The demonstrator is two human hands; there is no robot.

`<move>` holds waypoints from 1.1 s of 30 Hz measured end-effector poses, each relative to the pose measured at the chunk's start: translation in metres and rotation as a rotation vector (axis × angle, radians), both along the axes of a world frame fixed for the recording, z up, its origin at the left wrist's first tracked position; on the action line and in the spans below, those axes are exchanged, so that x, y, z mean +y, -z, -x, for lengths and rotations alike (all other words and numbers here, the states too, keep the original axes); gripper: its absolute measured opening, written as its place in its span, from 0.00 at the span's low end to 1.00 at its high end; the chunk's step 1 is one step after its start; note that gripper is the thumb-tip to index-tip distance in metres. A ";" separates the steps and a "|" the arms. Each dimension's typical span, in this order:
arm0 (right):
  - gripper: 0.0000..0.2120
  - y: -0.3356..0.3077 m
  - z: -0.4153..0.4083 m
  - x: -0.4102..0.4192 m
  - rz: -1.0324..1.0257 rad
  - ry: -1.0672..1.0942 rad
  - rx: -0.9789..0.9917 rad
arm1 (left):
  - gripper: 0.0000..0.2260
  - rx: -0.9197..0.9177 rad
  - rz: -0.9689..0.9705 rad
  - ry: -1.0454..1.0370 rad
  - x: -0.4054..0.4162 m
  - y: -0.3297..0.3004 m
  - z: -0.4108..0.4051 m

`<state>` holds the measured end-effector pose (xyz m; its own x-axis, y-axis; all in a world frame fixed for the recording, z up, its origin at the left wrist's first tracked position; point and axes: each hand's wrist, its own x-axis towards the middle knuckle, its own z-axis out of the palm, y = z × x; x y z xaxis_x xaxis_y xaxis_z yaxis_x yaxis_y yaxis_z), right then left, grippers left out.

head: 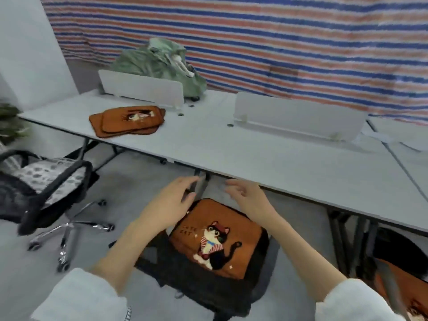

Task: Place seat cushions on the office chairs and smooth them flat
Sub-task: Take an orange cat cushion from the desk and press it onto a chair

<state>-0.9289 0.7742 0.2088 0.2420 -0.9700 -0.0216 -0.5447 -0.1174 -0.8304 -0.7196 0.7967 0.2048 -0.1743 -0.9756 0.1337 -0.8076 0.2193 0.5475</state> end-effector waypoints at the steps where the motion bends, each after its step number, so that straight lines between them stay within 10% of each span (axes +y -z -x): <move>1: 0.15 -0.002 -0.027 0.003 -0.008 -0.024 -0.018 | 0.20 0.041 0.007 -0.057 0.009 -0.001 -0.026; 13: 0.17 0.000 -0.261 -0.085 -0.052 -0.292 0.021 | 0.17 0.215 0.049 -0.291 -0.025 0.009 -0.263; 33: 0.13 0.062 -0.517 -0.369 -0.303 0.086 -0.186 | 0.17 0.248 -0.178 -0.352 -0.296 0.078 -0.561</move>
